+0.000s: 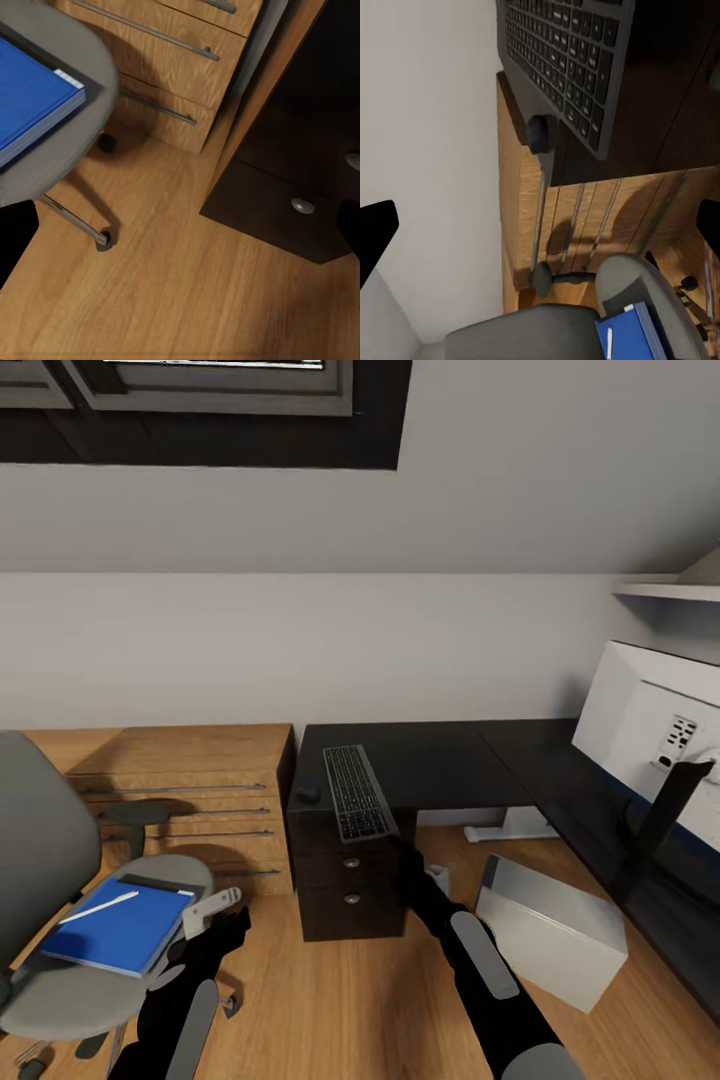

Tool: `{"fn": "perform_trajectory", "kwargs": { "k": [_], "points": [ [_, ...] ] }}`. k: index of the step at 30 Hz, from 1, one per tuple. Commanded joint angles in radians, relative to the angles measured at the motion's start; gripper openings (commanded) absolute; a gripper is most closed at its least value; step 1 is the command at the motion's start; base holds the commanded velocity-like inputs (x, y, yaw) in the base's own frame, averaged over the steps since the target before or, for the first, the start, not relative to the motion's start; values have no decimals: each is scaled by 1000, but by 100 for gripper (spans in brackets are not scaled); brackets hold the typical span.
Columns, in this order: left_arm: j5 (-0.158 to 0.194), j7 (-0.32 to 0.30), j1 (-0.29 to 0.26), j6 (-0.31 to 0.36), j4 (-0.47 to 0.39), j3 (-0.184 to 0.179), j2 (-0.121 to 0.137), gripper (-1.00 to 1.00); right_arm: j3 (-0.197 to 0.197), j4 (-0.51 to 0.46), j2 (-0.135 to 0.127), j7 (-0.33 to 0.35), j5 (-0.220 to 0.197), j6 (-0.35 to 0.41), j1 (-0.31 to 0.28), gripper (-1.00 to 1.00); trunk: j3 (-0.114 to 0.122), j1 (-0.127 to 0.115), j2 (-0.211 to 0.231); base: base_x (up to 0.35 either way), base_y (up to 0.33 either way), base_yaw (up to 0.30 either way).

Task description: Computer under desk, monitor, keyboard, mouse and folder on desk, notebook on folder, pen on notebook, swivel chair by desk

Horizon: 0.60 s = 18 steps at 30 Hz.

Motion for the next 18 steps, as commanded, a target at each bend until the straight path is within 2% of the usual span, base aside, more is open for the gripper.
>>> {"fn": "perform_trajectory", "kwargs": {
  "k": [1, 2, 3, 6, 7, 10, 11, 12, 13, 14, 16, 18],
  "points": [
    [10, 6, -1, 3, -1, 1, -1, 100, 0, -3, -1, -7, 7, -11, 0, 100, 2, -4, 7, -17, 0, 0],
    [10, 6, -1, 3, -1, 1, -1, 100, 0, -5, -1, -9, 25, -24, 0, 100, 5, -8, 14, -14, 0, 0],
    [10, 7, -1, 3, 0, 1, -1, 100, -1, -12, -4, -13, 69, -52, 0, 100, 8, -12, 21, -9, 0, 0],
    [10, 7, -1, 3, 0, 0, -1, 100, -1, -23, -7, -19, 149, -98, 0, 100, 12, -16, 28, -6, 0, 0],
    [10, 6, -1, 4, 0, 0, -1, 100, -1, -30, -8, -27, 207, -126, 0, 100, 12, -16, 28, -3, 0, 0],
    [10, 6, -1, 5, 1, -1, -1, 100, -2, -39, -10, -52, 287, -153, 0, 100, 12, -16, 28, -2, 0, 0],
    [10, 6, -1, 5, 2, -3, -1, 100, -2, -47, -11, -75, 334, -162, -1, 100, 12, -16, 28, 0, 0, 0],
    [10, 6, -1, 5, 2, -4, -1, 100, -2, -51, -13, -89, 357, -164, -1, 100, 12, -16, 28, 0, 0, 0],
    [10, 6, -1, 6, 2, -7, 0, 100, -1, -60, -18, -119, 408, -165, -1, 100, 12, -16, 28, 0, 0, 0],
    [10, 6, -1, 6, 3, -8, 0, 100, 0, -65, -22, -136, 438, -163, -1, 100, 12, -16, 28, 0, 0, 0],
    [10, 6, 0, 4, 3, -10, 1, 100, 9, -88, -40, -206, 579, -118, -1, 100, 12, -16, 28, 0, 0, 0],
    [10, 6, 1, 3, 4, -11, 1, 100, 18, -106, -44, -242, 658, -75, -1, 100, 12, -16, 28, 0, -12, 0]
  ]
}}
